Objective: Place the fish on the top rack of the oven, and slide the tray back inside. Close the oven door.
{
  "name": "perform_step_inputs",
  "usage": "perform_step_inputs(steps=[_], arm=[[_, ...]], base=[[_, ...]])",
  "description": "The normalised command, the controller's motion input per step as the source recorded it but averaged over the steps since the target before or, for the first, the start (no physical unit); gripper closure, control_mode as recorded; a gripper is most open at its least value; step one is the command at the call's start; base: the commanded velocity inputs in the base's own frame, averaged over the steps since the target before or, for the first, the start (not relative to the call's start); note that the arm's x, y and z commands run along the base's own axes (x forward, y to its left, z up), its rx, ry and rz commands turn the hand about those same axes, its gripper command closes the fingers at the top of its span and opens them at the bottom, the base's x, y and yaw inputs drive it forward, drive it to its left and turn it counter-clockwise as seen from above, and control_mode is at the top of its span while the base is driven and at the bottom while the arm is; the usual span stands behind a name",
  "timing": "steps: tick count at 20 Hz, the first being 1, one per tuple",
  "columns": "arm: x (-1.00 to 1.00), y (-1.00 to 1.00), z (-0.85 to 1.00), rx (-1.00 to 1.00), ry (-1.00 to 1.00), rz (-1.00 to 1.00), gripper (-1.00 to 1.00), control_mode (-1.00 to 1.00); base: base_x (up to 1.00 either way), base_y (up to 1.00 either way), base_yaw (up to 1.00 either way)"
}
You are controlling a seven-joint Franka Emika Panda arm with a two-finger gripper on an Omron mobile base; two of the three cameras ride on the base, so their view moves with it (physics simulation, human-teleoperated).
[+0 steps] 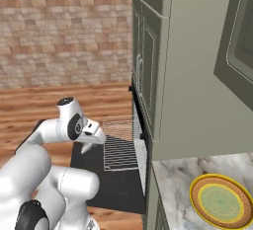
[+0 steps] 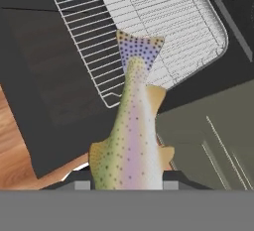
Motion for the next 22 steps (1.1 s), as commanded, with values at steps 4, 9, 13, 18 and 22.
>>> perform_step_inputs(steps=[4, 9, 13, 18, 22], arm=[[0.13, 0.00, -0.08, -0.05, 0.01, 0.00, 1.00, -1.00], [0.20, 0.00, -0.13, -0.05, 0.01, 0.00, 1.00, -1.00], [0.31, -0.03, -0.21, -0.03, 0.04, 0.00, 1.00, -1.00], [0.32, -0.12, -0.17, 0.00, 0.07, 0.00, 1.00, -1.00], [0.33, -0.06, -0.11, 0.00, 0.04, 0.00, 1.00, -1.00]], base=[[0.00, 0.00, 0.00], [0.00, 0.00, 0.00], [0.00, 0.00, 0.00], [0.00, 0.00, 0.00], [0.00, 0.00, 0.00]])
